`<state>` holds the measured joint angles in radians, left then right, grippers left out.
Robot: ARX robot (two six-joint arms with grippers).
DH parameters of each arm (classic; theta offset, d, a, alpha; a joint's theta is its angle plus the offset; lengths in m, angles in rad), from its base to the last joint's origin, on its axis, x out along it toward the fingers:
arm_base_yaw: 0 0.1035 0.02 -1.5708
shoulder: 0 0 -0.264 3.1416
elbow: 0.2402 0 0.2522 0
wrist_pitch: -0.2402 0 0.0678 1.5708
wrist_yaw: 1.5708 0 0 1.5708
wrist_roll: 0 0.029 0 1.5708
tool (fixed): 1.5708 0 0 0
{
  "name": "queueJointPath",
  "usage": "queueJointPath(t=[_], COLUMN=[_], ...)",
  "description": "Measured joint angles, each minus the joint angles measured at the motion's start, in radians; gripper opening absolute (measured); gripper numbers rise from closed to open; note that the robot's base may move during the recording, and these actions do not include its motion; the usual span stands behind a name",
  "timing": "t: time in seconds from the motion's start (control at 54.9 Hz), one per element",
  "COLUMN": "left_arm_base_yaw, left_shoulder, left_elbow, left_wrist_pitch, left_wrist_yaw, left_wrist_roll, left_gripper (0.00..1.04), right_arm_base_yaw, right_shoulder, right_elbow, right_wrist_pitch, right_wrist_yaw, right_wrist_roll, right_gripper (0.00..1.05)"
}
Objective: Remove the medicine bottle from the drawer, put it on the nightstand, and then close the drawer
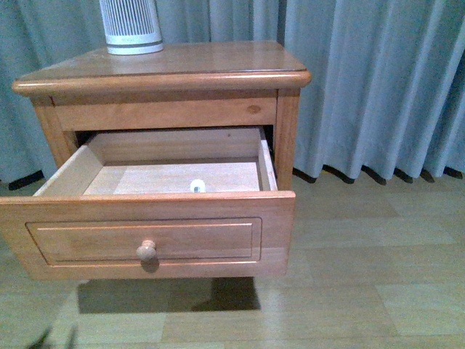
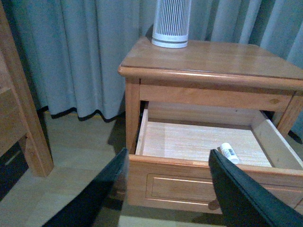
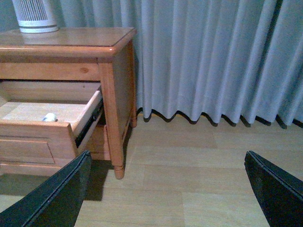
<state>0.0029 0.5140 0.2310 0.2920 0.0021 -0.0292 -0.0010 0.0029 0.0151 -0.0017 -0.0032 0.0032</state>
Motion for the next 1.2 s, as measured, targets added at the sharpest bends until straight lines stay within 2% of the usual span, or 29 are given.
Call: queueJointPath(t=[0.255, 0.947, 1.002, 1.039, 1.13, 1.203], left_arm_base_yaw=[-0.002, -0.003, -0.003, -0.003, -0.003, -0.003], left_shoulder=[-0.095, -0.314, -0.32, -0.33, -0.462, -0.501], left_elbow=[-0.095, -0.221, -0.222, -0.222, -0.222, -0.222], left_wrist_pitch=[-0.009, -0.093, -0.103, -0.111, -0.27, -0.286], left_wrist_yaw=[0.001, -0.003, -0.003, -0.002, -0.003, -0.003], left_wrist_roll=[0.014, 0.018, 0.019, 0.019, 0.019, 0.019], left_gripper=[0.03, 0.04, 0.04, 0.04, 0.04, 0.04], right_arm_base_yaw=[0.0, -0.003, -0.025, -0.027, -0.016, 0.001], right_shoulder=[0.0, 0.006, 0.074, 0.182, 0.521, 0.702], right_elbow=[0.0, 0.002, 0.042, 0.088, 0.288, 0.416], right_wrist_pitch=[0.0, -0.008, -0.082, -0.072, 0.103, 0.19], right_wrist_yaw=[0.005, -0.018, -0.112, -0.156, -0.171, -0.155], right_wrist_roll=[0.0, 0.007, 0.035, 0.039, 0.038, 0.031], right_gripper=[0.98, 0.98, 0.98, 0.98, 0.98, 0.98])
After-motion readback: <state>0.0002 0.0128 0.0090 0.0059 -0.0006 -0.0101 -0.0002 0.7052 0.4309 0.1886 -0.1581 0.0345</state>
